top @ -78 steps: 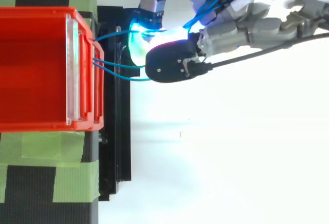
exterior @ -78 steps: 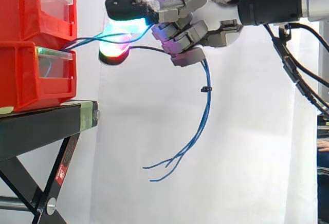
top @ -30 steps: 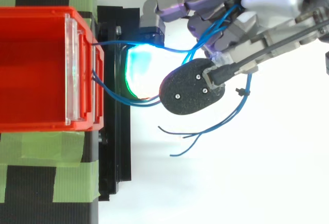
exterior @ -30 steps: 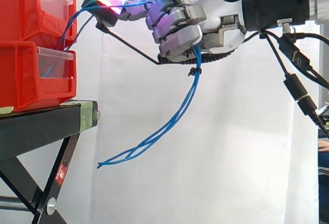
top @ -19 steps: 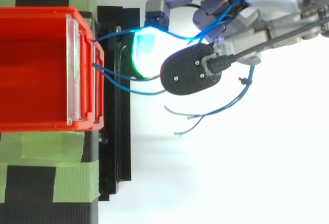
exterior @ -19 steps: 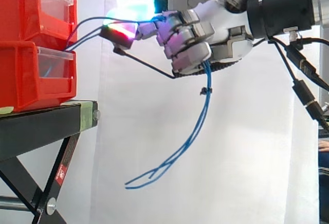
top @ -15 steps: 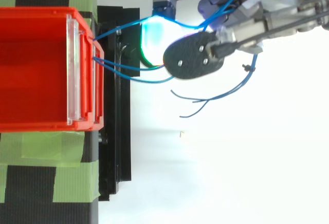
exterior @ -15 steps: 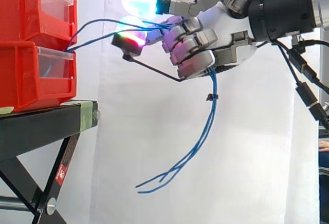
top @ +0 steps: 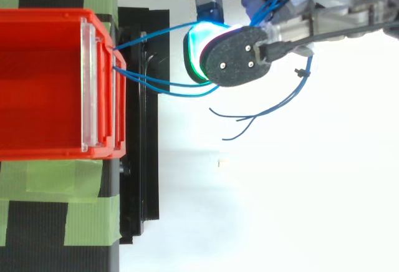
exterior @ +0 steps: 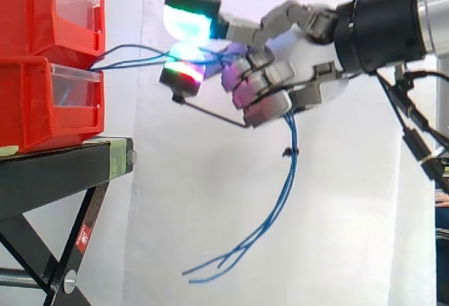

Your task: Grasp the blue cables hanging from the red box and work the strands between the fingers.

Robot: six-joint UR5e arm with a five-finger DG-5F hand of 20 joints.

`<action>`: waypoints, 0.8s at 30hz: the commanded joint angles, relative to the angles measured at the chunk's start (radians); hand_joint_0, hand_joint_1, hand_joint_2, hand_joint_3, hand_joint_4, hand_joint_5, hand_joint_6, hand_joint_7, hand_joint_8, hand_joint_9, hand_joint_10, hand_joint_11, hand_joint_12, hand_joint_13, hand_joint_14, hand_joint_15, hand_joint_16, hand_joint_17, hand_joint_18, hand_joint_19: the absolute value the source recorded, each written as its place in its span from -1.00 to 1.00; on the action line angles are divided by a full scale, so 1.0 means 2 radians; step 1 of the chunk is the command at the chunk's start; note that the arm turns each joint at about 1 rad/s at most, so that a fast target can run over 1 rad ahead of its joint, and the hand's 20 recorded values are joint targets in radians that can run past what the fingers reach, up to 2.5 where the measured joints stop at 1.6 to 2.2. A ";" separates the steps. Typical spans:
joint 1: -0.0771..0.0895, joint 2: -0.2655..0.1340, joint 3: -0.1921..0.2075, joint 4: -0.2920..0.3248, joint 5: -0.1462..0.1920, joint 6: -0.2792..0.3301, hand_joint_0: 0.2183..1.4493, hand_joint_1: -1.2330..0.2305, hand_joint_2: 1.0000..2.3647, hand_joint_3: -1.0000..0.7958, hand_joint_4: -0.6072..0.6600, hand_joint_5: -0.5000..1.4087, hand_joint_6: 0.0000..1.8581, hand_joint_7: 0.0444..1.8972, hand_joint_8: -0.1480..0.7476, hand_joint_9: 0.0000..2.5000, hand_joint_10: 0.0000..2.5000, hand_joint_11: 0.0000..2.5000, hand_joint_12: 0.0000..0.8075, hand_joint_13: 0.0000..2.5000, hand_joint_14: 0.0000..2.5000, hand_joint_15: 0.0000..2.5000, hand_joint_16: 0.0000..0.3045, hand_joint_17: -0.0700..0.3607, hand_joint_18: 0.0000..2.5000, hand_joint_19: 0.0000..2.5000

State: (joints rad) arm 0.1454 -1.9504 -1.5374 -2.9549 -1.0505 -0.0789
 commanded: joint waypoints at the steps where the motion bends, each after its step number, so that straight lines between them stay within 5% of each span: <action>1: 0.001 -0.012 0.000 0.001 0.001 0.018 -0.16 -0.18 -1.00 -0.94 0.30 -0.17 -0.43 0.37 0.11 -0.27 1.00 0.59 0.07 -0.18 1.00 0.04 -0.59 -0.02 0.11 0.32; 16: 0.000 -0.012 0.001 0.001 -0.001 0.021 -0.14 -0.17 -1.00 -0.93 0.30 -0.19 -0.35 0.33 0.11 -0.27 1.00 0.59 0.07 -0.18 1.00 0.04 -0.59 -0.02 0.11 0.32; 17: 0.001 -0.012 0.002 0.001 -0.002 0.021 -0.13 -0.19 -1.00 -0.94 0.30 -0.15 -0.48 0.43 0.11 -0.27 1.00 0.59 0.07 -0.18 1.00 0.04 -0.59 -0.02 0.11 0.32; 24: -0.002 -0.012 0.044 -0.033 -0.005 0.009 -0.13 -0.19 -1.00 -0.93 0.29 -0.16 -0.44 0.41 0.11 -0.27 1.00 0.59 0.07 -0.18 1.00 0.04 -0.59 -0.02 0.11 0.32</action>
State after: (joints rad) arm 0.1443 -1.9743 -1.4876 -2.9757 -1.0549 -0.0458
